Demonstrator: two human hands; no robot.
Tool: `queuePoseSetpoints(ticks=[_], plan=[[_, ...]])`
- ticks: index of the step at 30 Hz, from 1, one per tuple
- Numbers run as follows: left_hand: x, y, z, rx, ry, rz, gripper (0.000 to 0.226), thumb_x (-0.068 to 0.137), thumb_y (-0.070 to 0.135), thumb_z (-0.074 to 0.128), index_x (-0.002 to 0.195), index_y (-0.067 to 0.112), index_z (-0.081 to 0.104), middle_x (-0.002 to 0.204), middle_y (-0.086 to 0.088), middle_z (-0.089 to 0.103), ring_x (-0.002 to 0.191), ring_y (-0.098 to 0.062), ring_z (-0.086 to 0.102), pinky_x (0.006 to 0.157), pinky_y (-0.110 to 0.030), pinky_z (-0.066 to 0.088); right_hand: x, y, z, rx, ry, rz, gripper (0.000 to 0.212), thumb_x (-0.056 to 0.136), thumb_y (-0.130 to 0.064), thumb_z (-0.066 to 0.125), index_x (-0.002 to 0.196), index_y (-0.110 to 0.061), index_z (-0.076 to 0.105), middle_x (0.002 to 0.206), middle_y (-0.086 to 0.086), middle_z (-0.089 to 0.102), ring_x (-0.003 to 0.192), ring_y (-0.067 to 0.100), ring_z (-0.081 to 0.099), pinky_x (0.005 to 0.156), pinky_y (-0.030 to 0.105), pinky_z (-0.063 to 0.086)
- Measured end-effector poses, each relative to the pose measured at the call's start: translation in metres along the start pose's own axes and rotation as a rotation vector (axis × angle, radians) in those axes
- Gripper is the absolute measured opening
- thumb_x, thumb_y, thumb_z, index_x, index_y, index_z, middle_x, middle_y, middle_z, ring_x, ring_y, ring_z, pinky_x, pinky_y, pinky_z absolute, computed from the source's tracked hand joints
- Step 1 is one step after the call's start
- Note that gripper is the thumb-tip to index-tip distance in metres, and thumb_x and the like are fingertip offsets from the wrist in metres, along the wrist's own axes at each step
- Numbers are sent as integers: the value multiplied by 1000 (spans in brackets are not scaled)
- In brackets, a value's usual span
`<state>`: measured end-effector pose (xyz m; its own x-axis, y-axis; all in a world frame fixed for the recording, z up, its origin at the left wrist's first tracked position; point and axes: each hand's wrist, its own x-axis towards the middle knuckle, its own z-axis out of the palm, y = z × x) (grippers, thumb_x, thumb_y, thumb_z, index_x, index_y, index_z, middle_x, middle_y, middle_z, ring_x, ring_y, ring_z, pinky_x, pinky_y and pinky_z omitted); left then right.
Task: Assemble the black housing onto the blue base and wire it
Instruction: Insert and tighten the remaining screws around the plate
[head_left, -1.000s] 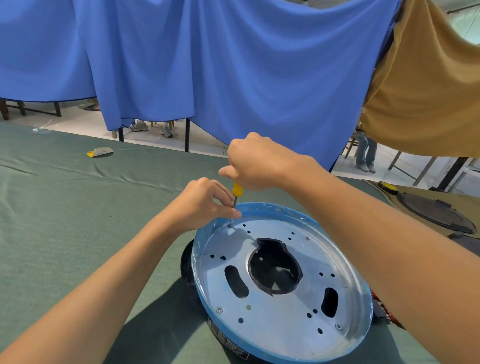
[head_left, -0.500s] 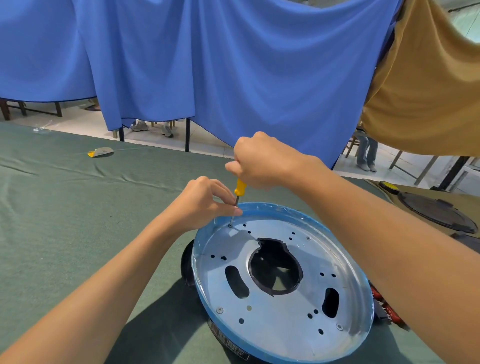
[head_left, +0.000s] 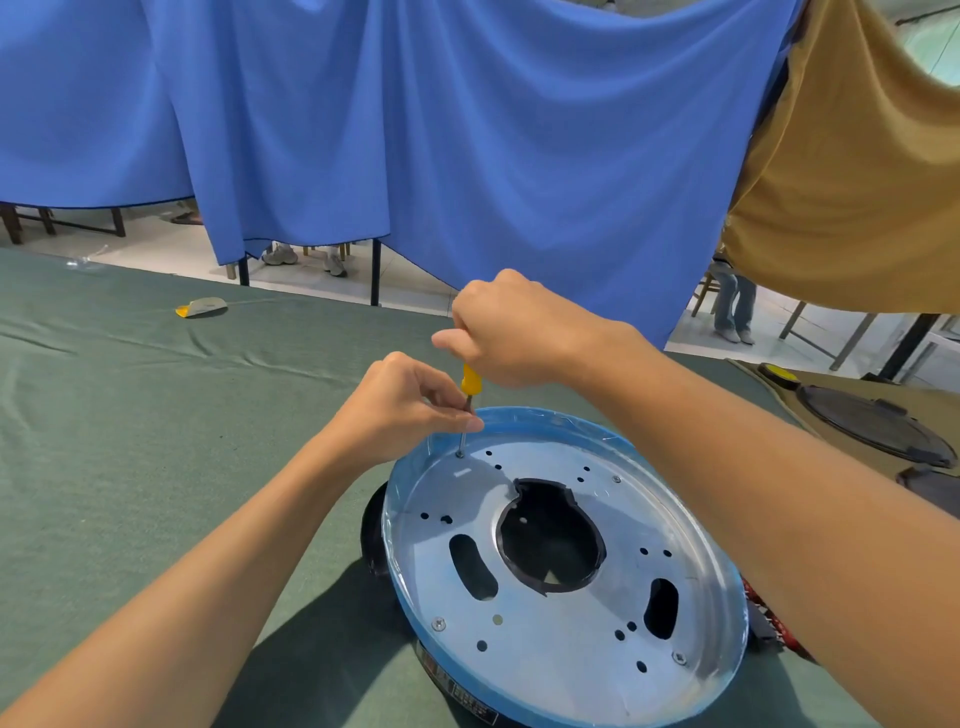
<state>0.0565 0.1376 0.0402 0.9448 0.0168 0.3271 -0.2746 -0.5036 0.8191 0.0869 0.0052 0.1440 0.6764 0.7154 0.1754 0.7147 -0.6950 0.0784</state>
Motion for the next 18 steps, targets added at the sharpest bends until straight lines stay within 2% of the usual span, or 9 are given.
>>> queuePoseSetpoints(ticks=[2,3,6,9,12,14,16,17,18], plan=[[-1,0,-1,-4,-3,-1,9,73,17,85,72,23,80,74,-3,75,69,-11,56,76,-42,51,0,0,-5,12,-70,-78,16,96,-32,55,93,-17,53,89,-1,47,88,23,50,71,38,45],[-1,1,-2,-12,-14,-10,10,75,15,83,73,24,80,78,-8,75,70,-12,54,77,-44,51,0,1,-6,7,-85,-106,8,94,-27,58,96,-20,53,92,-3,47,92,20,48,75,37,46],[-1,4,-3,-80,-99,-33,14,79,11,79,77,25,80,84,-12,76,71,-13,55,73,-41,48,-1,1,-6,11,-26,-52,18,91,-27,62,79,-22,49,80,-1,45,83,24,55,60,35,45],[-2,6,-1,-119,-84,-35,11,76,12,82,76,23,80,79,-4,77,70,-11,61,77,-36,50,-2,3,-1,-3,45,61,28,92,-30,58,73,-16,44,73,0,36,63,17,42,49,30,30],[0,4,1,-103,-21,-51,7,72,15,85,73,20,80,76,-3,76,70,-13,62,75,-44,52,-4,2,2,-5,54,87,40,95,-29,52,62,-17,33,67,3,35,56,18,35,48,30,24],[1,1,1,-79,-38,-31,8,75,16,84,73,23,80,78,-13,75,68,-17,53,67,-41,45,-4,0,-2,3,7,47,32,93,-36,56,69,-17,46,72,2,43,66,21,45,52,32,33],[2,-1,0,-55,-59,-11,14,79,16,81,73,29,80,82,-18,74,71,-17,49,70,-38,42,-3,0,-6,-15,-53,-31,15,89,-31,62,89,-17,58,85,-1,51,85,23,52,65,37,46],[1,-2,-1,-58,-69,-9,15,80,15,80,74,29,80,83,-15,75,73,-17,52,73,-40,47,-2,0,-7,-10,-55,-54,7,88,-25,63,90,-20,58,87,-2,51,89,23,54,69,38,48],[1,-2,-2,-65,-84,-8,14,82,14,78,77,27,80,84,-10,77,75,-17,57,79,-45,51,-2,-1,-7,2,-46,-56,10,88,-22,63,82,-23,56,85,-2,50,89,24,56,66,36,48]])
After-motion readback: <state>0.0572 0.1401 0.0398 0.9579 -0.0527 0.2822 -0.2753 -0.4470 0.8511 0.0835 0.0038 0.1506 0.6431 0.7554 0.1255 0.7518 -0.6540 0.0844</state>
